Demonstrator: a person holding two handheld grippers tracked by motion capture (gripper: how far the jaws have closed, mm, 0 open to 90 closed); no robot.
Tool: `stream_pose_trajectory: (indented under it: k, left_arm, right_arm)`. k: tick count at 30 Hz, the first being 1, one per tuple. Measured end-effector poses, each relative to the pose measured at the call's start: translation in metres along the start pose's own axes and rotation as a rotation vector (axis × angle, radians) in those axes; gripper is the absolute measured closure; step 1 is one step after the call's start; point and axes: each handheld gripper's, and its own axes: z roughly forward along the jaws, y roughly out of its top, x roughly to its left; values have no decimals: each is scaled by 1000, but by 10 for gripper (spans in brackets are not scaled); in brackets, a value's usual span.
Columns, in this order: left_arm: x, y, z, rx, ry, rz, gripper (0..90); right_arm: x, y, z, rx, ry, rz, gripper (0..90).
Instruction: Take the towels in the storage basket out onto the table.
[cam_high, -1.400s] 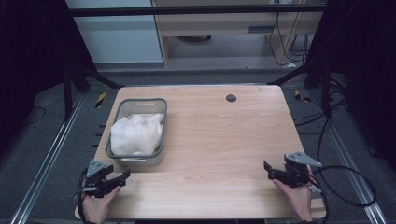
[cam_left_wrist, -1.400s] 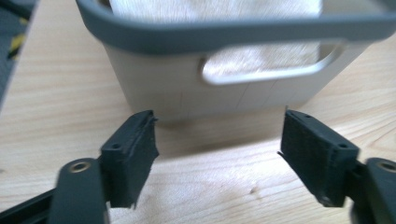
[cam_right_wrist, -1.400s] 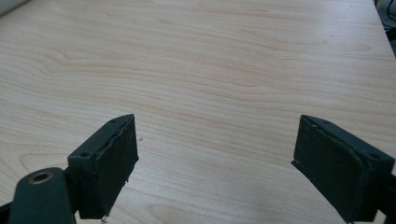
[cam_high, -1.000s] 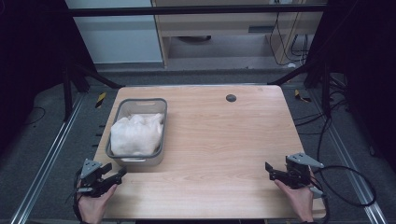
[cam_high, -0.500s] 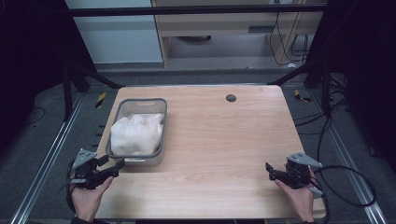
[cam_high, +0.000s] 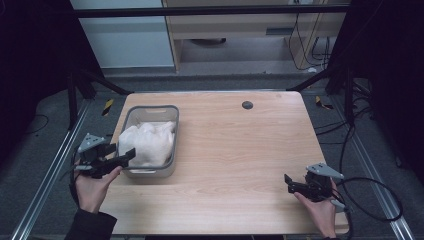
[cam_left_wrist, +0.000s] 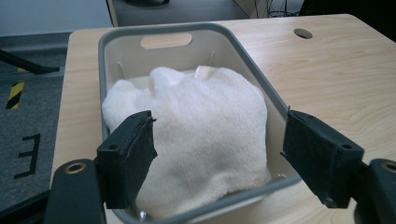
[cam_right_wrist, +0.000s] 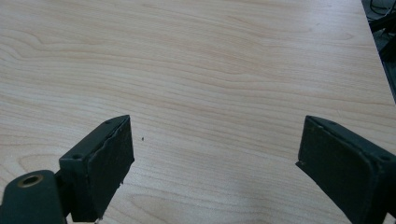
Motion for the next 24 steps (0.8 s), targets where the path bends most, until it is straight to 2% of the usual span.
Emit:
stream_pose_trajectory:
  k: [6,13,16,24]
  left_arm:
    - [6,18,12,17,-5,-11,241]
    - [4,32,28,62,-24,21,237]
    - [3,35,39,86,-43,23,230]
    - [1,32,63,174,-40,39,197]
  right_arm:
    - [-1,0,1,5,-6,-11,99]
    - [-1,1,5,22,-9,-19,93]
    - [-1,1,5,22,-11,-19,92]
    - [0,0,7,42,-15,-29,77]
